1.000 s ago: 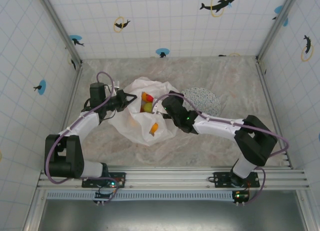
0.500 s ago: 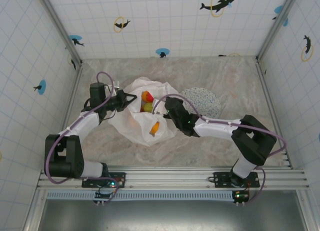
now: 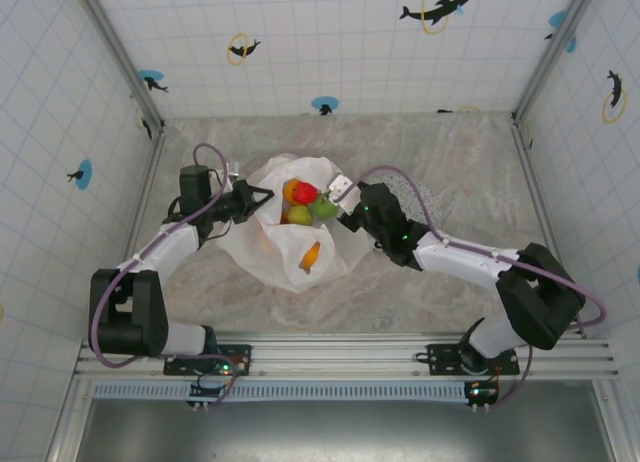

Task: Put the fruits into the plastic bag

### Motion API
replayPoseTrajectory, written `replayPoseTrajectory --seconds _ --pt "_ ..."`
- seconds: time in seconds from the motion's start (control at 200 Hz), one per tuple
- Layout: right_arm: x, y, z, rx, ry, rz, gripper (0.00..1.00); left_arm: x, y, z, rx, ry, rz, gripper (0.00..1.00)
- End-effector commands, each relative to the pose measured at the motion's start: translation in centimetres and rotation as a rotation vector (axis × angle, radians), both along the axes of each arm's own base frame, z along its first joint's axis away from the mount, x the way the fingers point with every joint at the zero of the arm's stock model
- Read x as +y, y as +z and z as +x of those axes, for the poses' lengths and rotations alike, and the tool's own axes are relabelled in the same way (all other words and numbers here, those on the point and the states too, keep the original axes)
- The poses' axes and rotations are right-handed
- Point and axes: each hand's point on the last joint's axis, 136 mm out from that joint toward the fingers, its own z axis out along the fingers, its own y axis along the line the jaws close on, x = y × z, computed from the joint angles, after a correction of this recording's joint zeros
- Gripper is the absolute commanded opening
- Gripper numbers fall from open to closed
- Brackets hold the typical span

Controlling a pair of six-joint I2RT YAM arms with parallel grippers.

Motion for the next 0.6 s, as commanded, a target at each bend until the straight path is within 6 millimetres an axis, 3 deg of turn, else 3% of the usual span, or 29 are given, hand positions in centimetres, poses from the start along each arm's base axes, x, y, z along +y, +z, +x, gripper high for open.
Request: replayPoseTrajectory --seconds 0.0,0.105,0.21,0.335,0.47,0.595 --pt "0.4 2.2 -0.8 0.119 0.046 0.281 0.0 0.3 0.9 0.6 -0.028 0.002 0.008 0.24" --pt "0.0 2.3 -0.7 0.194 0.035 0.407 0.0 0.5 1.0 0.8 -0.041 0.008 0.041 0.47" --pt "-0.3 2.5 -0.5 0.259 0.008 0.492 0.0 1.3 1.8 1.1 -0.102 0.034 0.113 0.6" --pt "0.1 2.3 -0.4 0.329 -0.008 0.549 0.0 3.7 3.7 1.6 -0.223 0.151 0.271 0.69" --pt "0.2 1.9 -0.3 0.379 -0.026 0.564 0.0 7.2 6.9 1.6 -0.357 0.333 0.486 0.7" --pt "0.0 1.7 -0.2 0.391 -0.042 0.57 0.0 8.4 9.6 0.5 -0.436 0.417 0.611 0.8"
